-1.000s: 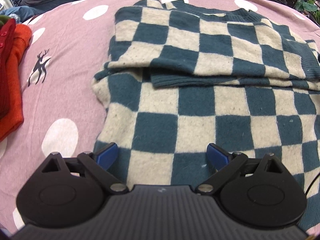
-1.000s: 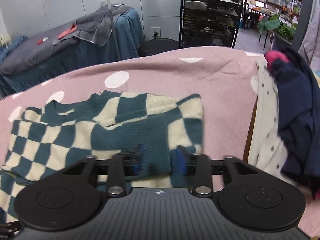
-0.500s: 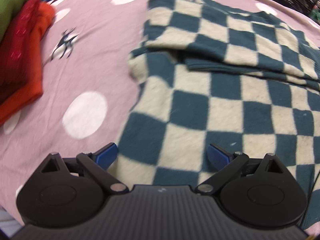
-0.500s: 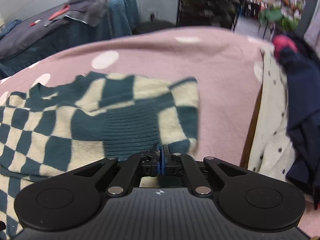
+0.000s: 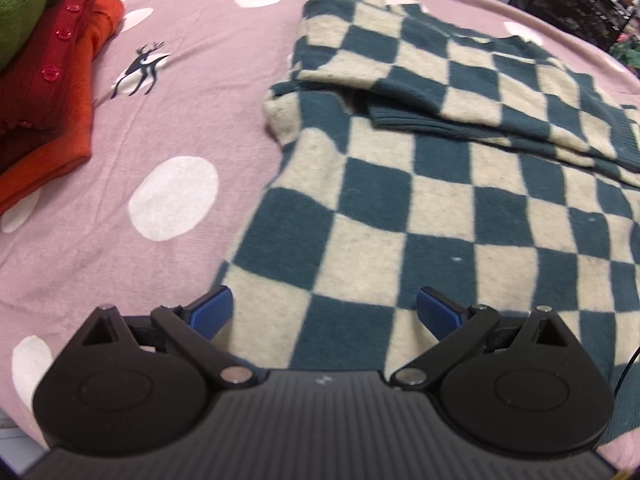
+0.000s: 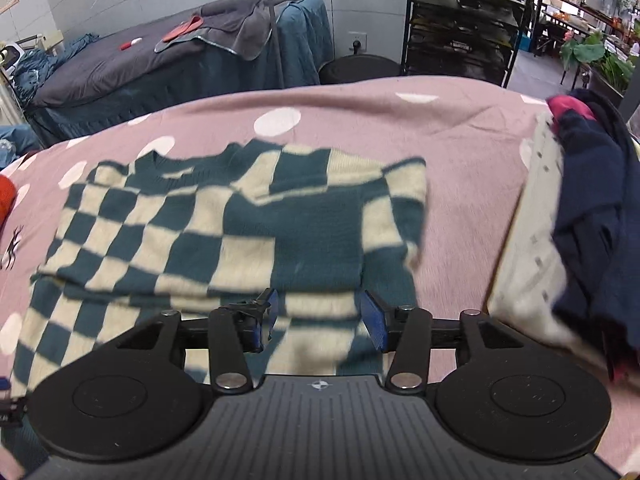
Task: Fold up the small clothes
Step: 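Move both grippers to the ribbed hem of the sweater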
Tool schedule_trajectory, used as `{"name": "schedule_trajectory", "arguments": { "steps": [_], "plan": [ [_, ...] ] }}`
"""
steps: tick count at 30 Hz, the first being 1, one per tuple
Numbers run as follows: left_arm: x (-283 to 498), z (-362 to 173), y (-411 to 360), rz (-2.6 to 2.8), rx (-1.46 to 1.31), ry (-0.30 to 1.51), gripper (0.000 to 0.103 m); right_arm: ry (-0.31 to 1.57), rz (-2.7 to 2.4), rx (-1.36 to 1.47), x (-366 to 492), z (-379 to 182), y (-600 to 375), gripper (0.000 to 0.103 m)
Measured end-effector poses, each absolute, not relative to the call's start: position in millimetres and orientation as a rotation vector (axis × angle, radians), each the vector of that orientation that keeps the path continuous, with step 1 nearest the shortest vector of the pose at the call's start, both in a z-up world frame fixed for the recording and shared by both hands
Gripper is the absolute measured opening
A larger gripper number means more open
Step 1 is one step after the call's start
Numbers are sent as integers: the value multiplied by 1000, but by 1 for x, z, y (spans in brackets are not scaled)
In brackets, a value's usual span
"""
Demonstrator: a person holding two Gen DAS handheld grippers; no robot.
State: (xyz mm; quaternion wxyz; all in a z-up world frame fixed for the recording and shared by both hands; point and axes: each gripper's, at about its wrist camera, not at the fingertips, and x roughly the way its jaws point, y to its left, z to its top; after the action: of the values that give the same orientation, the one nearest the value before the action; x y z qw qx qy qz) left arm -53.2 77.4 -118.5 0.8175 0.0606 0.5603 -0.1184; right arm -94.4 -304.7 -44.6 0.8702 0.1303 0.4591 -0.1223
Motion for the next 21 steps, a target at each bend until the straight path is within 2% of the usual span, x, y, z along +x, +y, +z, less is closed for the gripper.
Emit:
{"name": "schedule_trajectory", "arguments": {
  "steps": [6,8,10,21],
  "plan": [
    [-68,-119,86,-354,77,1136,103,974,-157,287,-124,-30,-287,81],
    [-72,-118,88,-370,94,1125,103,956,-91,298,-136,-20,-277,87],
    [-73,-118,89,-349,120,1147,103,942,-48,300,-147,-12,-268,102],
    [-71,-110,126,-397,100,1164,102,1044,-129,384,-185,-28,-256,98]
  ]
}}
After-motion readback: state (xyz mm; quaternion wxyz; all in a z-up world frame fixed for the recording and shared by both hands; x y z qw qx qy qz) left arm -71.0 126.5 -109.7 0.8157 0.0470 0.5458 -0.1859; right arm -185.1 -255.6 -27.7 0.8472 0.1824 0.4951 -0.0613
